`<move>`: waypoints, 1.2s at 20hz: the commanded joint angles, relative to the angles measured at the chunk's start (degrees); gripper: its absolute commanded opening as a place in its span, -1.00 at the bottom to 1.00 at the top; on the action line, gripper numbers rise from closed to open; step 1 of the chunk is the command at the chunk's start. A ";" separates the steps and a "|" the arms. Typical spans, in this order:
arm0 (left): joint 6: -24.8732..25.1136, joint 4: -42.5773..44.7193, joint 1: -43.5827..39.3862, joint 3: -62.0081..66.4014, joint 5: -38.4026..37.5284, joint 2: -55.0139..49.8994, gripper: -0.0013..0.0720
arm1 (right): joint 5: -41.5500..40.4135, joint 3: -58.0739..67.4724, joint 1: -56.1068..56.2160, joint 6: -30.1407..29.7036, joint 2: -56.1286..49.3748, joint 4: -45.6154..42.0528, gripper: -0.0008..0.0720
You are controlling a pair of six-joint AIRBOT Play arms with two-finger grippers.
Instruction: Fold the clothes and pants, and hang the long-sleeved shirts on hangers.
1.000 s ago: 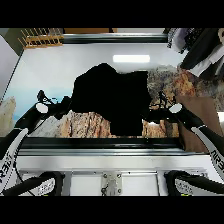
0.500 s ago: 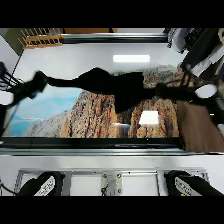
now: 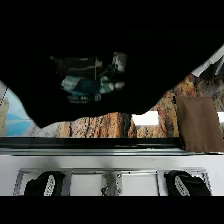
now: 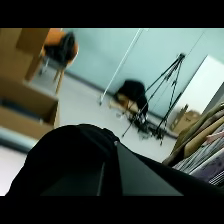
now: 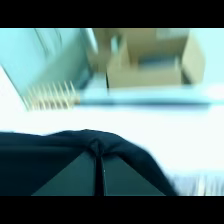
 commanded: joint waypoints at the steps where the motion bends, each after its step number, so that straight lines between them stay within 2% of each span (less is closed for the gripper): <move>1: -0.55 -0.55 0.22 1.77 -2.23 8.11 -0.93 | -0.24 2.38 -0.07 2.97 6.51 -0.66 -0.93; 4: -1.53 -0.55 0.22 1.77 -7.65 6.78 -0.93 | 2.21 2.34 -0.07 7.48 6.82 -3.72 -0.93; 8: -1.68 -0.61 0.20 1.05 -16.92 -5.60 -0.93 | 7.08 2.29 -0.02 11.72 -0.59 -4.20 -0.93; 12: -1.66 -1.25 -0.02 -6.56 -15.50 -21.75 -0.93 | 15.19 2.29 0.52 13.16 -17.11 -4.37 -0.93; 14: -1.46 -0.98 -2.43 -9.75 -12.63 -30.71 -0.93 | 16.02 2.29 1.97 13.14 -27.47 -5.92 -0.93; 16: -1.36 -1.09 -5.18 -10.19 -7.50 -39.47 -0.93 | 13.86 2.34 2.95 13.05 -37.24 -6.38 -0.93; 19: -0.61 -1.07 -8.66 -4.74 0.37 -51.95 -0.93 | 5.86 3.39 3.02 12.66 -48.68 -6.32 -0.93; 24: 0.79 -1.05 -11.74 7.98 3.56 -67.98 -0.93 | -3.85 5.66 4.17 11.17 -58.23 -6.36 -0.93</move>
